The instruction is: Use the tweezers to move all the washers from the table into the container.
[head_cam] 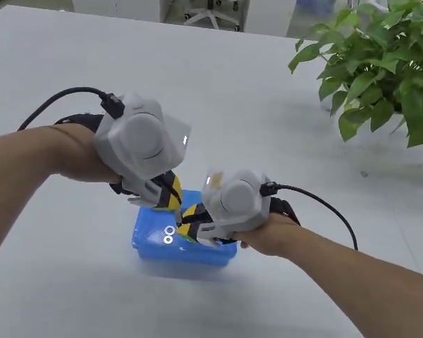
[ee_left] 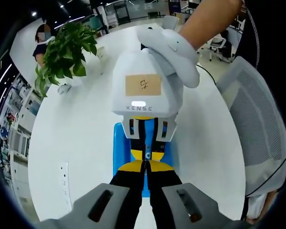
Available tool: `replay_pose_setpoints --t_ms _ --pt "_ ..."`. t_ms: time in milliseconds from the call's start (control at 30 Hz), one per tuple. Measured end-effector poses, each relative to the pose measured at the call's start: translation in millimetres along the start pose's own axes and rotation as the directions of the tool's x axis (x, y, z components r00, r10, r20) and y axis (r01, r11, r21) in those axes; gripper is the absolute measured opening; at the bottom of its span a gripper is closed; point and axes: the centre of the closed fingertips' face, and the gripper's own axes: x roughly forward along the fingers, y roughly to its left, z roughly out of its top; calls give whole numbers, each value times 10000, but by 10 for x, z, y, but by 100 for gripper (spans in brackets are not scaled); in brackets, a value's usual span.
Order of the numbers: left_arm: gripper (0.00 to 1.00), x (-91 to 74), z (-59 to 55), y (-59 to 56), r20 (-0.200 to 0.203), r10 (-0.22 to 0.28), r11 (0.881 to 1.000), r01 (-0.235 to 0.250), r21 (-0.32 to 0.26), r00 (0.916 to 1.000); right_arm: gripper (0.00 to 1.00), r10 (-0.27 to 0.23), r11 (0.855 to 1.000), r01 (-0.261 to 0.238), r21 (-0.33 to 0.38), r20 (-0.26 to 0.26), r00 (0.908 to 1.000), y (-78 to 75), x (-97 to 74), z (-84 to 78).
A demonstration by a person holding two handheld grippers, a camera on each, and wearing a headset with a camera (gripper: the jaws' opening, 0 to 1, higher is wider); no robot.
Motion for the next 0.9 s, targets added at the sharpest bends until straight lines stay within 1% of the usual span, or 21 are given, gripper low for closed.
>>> replay_pose_setpoints --t_ms 267,567,900 --pt "5 75 -59 14 19 -100 9999 101 -96 9999 10 129 9999 -128 84 -99 9999 -27 84 -75" --pt "5 116 -97 30 33 -151 9998 151 -115 9999 10 172 9998 -171 80 -167 9997 -44 121 -108" --pt "5 92 -90 18 28 -137 9999 138 -62 9999 11 167 9999 -167 27 -127 9998 -44 115 -92"
